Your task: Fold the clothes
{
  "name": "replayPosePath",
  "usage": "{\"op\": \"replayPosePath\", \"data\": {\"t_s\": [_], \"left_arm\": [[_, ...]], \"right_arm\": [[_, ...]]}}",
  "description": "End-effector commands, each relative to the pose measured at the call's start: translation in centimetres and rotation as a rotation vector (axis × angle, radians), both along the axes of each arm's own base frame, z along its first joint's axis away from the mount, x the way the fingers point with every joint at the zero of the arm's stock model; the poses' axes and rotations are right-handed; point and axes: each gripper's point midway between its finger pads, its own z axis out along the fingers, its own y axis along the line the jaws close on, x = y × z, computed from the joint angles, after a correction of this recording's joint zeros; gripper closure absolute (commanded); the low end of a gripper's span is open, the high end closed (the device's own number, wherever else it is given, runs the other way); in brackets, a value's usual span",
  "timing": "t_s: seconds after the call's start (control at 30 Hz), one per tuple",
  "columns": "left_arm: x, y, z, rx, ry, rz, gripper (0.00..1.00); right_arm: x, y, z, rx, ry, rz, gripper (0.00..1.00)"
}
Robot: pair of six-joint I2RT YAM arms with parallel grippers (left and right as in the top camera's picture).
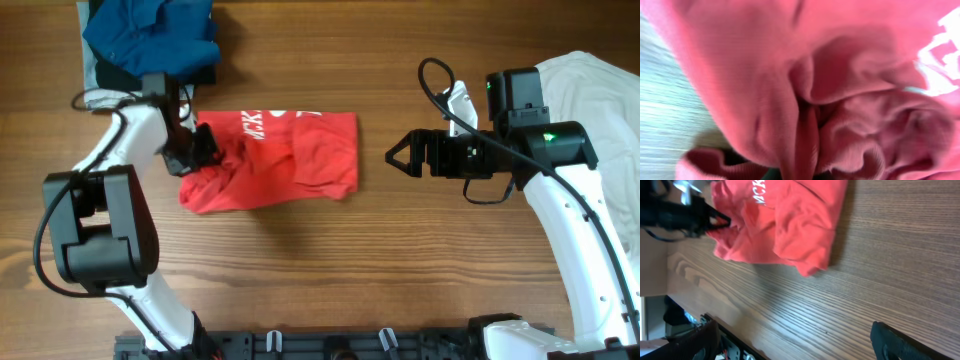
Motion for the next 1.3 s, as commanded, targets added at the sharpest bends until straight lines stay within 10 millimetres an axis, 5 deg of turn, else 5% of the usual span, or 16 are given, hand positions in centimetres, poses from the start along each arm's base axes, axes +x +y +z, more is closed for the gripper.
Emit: {"op": "replayPosePath", "data": {"t_s": [0.0, 0.13, 0.27, 0.5, 0.77, 0.83, 0.93, 1.0, 1.13, 1.2, 1.27], "left_arm": [[3.0, -0.5, 4.6, 0.091, -0.071, -0.089, 0.96], [3.7, -7.1, 8.6, 0.079, -0.145, -0.211, 0.96], [1.1, -15.5, 8.8, 0.057, -0.142, -0.36, 0.96], [-0.9, -23.4, 9.2, 0.108, -0.252, -0.523, 0.96], [0.6, -26.5, 9.7, 0.047, -0.358, -0.523, 0.89], [0.9, -27.4, 9.1, 0.013, -0.36, -0.531, 0.76], [0.5, -29.0, 7.5, -0.069, -0.319, -0.556, 0.79], [-0.1, -29.8, 7.0, -0.112, -0.292, -0.574, 0.43], [0.4, -30.4, 8.4, -0.122, -0.357, -0.612, 0.21], [1.1, -30.0, 10.7, -0.121, -0.417, -0.616, 0.12], [2.8, -27.7, 15.5, -0.083, -0.539, -0.54, 0.05]], "right_arm": [[0.1, -0.2, -0.1, -0.03, -0.021, 0.012, 0.02], [0.1, -0.2, -0.1, -0.03, -0.018, 0.012, 0.02], [0.0, -0.3, -0.5, -0.035, -0.011, 0.011, 0.01], [-1.2, -0.6, -4.8, -0.051, 0.083, -0.014, 0.02], [-0.7, -0.7, -5.2, -0.045, 0.089, -0.06, 0.02], [0.1, -1.1, -5.1, -0.052, 0.085, -0.121, 0.02], [1.4, -1.0, -4.6, -0.037, 0.035, -0.137, 0.02], [1.9, -0.9, -4.4, -0.031, 0.016, -0.143, 0.02], [2.0, -1.2, -4.5, -0.049, 0.013, -0.153, 0.01], [2.0, -1.3, -4.6, -0.055, 0.014, -0.155, 0.01], [1.9, -1.3, -4.6, -0.055, 0.015, -0.155, 0.01]]}}
